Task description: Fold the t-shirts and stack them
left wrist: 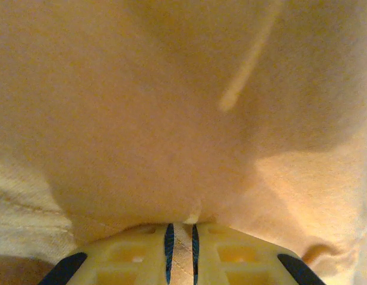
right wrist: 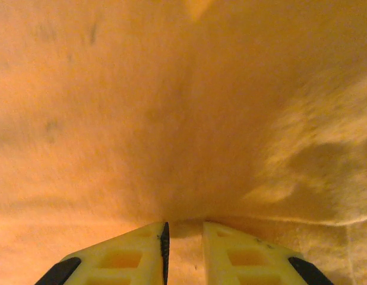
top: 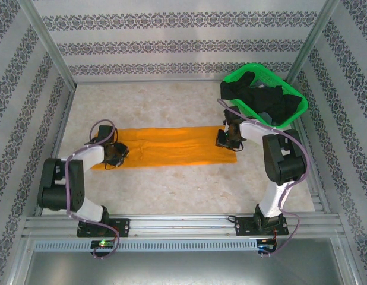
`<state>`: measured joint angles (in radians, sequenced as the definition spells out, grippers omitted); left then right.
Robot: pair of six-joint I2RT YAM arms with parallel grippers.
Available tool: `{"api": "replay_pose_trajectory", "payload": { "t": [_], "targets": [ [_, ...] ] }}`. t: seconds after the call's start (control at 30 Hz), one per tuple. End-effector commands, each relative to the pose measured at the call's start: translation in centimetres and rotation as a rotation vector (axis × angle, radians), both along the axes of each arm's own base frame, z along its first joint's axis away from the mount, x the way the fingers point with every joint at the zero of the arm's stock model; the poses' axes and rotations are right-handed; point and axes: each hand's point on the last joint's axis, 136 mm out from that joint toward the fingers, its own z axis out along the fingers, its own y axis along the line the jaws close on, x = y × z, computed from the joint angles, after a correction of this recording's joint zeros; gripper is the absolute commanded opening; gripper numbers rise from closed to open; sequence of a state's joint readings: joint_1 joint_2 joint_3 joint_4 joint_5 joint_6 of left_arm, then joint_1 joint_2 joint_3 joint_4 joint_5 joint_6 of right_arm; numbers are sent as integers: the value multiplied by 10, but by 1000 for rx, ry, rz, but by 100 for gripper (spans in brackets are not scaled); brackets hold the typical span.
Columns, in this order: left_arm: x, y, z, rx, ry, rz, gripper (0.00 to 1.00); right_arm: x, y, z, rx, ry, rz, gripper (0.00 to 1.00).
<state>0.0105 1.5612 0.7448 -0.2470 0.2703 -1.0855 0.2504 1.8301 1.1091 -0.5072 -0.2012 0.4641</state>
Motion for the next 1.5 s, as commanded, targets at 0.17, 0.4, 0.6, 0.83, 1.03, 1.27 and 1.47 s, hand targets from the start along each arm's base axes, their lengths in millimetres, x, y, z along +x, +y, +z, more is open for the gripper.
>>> {"api": "replay_pose_trajectory", "payload": {
  "t": [0.17,0.4,0.6,0.83,1.03,1.27,1.47],
  "targets": [
    [81,8,-27,42,-29,-19,20,-116,37,-1,17,177,91,26],
    [202,-61,-7,-1,-273,-252,22,-167,64,-9,37,188,125,26],
    [258,-117,0,18,-340,-405,29,-167,79,2,118,109,85,26],
    [291,-159,83,138,-577,-536,45,-128,42,59,179,-143,-61,29],
    [254,-184,139,127,-595,-482,47,-106,-29,53,74,-130,-207,29],
    [148,-250,104,-87,-460,-502,45,-74,-53,33,-1,-62,-237,29],
    [100,-232,84,-84,-403,-470,44,-71,-36,2,-16,76,-165,28]
  ]
}}
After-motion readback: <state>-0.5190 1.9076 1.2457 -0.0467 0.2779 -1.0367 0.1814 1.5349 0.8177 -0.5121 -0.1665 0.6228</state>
